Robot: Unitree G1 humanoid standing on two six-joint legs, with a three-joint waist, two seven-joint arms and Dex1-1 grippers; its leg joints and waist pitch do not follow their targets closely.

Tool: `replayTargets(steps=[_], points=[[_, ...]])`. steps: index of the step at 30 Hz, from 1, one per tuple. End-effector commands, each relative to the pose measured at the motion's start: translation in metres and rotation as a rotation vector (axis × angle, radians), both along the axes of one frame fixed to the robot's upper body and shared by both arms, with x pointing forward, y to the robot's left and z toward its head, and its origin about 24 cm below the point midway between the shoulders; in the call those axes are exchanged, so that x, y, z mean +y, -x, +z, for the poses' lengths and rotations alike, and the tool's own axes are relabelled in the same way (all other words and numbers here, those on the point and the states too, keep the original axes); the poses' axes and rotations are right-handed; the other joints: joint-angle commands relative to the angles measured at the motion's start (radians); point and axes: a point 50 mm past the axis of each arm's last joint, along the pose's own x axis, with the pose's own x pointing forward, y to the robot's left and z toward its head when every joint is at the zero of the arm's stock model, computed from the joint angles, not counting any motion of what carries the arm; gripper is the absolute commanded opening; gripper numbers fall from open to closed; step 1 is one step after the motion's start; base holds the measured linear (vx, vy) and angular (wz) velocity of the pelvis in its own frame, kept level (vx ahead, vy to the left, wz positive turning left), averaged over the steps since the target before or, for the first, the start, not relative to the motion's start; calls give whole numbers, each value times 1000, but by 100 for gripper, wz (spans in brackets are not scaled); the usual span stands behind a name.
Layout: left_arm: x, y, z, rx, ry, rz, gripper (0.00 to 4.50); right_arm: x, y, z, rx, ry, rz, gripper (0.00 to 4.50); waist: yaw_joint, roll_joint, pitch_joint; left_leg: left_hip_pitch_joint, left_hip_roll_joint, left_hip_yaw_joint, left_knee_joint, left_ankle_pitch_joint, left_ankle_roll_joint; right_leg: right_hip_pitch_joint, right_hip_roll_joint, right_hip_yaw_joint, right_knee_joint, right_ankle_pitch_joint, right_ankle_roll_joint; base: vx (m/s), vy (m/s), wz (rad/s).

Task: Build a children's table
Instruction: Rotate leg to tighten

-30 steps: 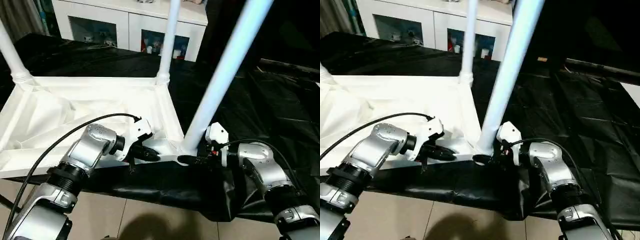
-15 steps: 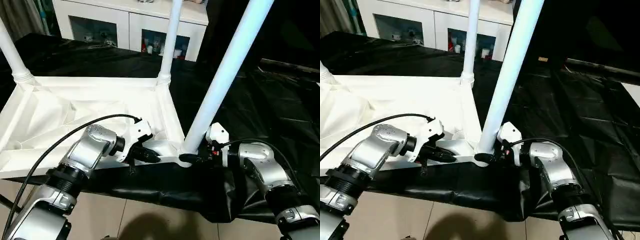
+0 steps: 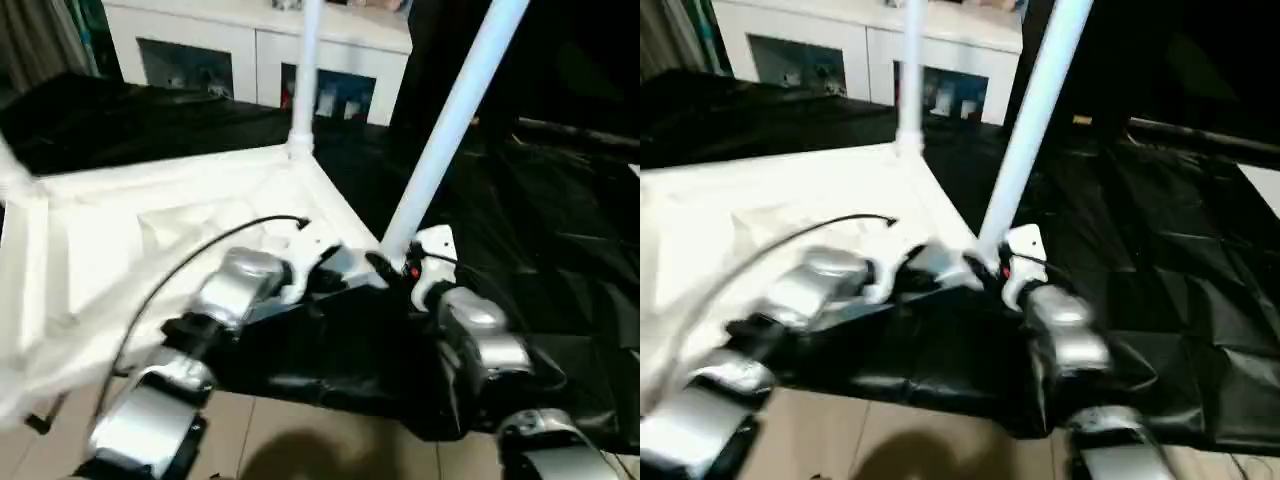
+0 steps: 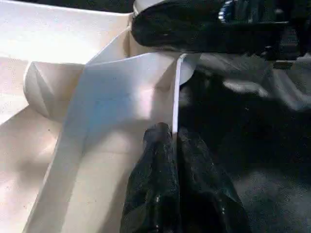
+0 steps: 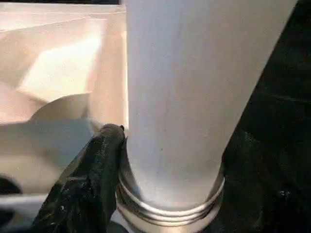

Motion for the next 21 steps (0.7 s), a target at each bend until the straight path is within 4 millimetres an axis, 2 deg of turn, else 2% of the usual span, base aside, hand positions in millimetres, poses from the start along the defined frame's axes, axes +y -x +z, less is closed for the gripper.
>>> replayTargets(steps=[1, 4, 6, 8, 9, 10, 12, 13, 15, 16, 18, 20, 21], points=[[8, -1, -12, 10, -6, 100, 0, 7, 2, -5, 11, -3, 16, 262, -2, -3, -50, -7, -3, 10, -75, -184, 27, 47, -37, 34, -80, -298, -127, 0, 0, 0], [8, -2, -12, 9, -7, 86, 0, 13, 2, 1, -29, -16, 80, 262, -3, 3, -49, -4, -1, 10, -77, -209, 33, 45, -37, 34, -81, -293, -135, 0, 0, 0], [8, -2, -12, 11, -6, 73, 0, 12, 2, 4, -53, -14, 99, 331, -2, 0, -50, -4, -1, 11, -77, -214, 39, 46, -37, 34, -82, -292, -138, 0, 0, 0], [10, -1, -11, 17, -4, 57, 0, 9, 3, 7, -79, -1, 140, 331, 0, -3, -50, -9, -1, 11, -75, -192, 50, 51, -38, 34, -78, -264, -147, 0, 0, 0], [11, -1, -11, 18, -1, 40, 0, 5, 4, 8, -89, 18, 163, 344, -1, -2, -49, -13, -1, 10, -76, -185, 53, 53, -38, 34, -78, -262, -146, 0, 0, 0], [14, 0, -11, 22, 1, 27, 0, 0, 4, 10, -93, 27, 193, 360, -4, -6, -50, -17, -1, 8, -75, -176, 59, 57, -40, 33, -78, -268, -140, 0, 0, 0], [17, 1, -10, 25, 10, -1, 0, -8, 6, 12, -92, 29, 269, 375, -3, -7, -49, -15, 0, 9, -74, -175, 70, 58, -39, 33, -80, -276, -140, 0, 0, 0], [22, 3, -9, 44, 28, -30, 0, -19, 9, 17, -96, 33, 368, 387, -3, -5, -49, -16, 0, 9, -73, -171, 81, 59, -39, 33, -79, -263, -150, 0, 0, 0], [24, 5, -7, 61, 48, -60, 0, -28, 11, 22, -106, 44, 430, 387, 0, -7, -51, -15, 1, 10, -70, -157, 93, 60, -40, 34, -77, -238, -162, 0, 0, 0], [26, 8, -7, 69, 58, -96, 0, -35, 13, 25, -110, 60, 478, 387, -1, -8, -51, -17, 1, 10, -70, -135, 107, 62, -39, 33, -73, -208, -181, 0, 0, 0], [28, 10, -6, 76, 67, -134, 0, -41, 15, 28, -110, 76, 509, 387, 0, -8, -52, -16, 2, 10, -68, -120, 111, 61, -39, 32, -70, -190, -194, 0, 0, 0], [34, 19, -6, 113, 79, -244, 0, -52, 20, 31, -85, 101, 597, 387, 0, -7, -50, -13, 3, 12, -68, -116, 116, 59, -39, 34, -69, -183, -207, 0, 0, 0], [35, 22, -5, 127, 83, -276, 0, -55, 21, 32, -76, 108, 621, 387, 1, -3, -50, -9, 6, 12, -69, -127, 117, 57, -39, 34, -68, -182, -215, 0, 0, 0]])
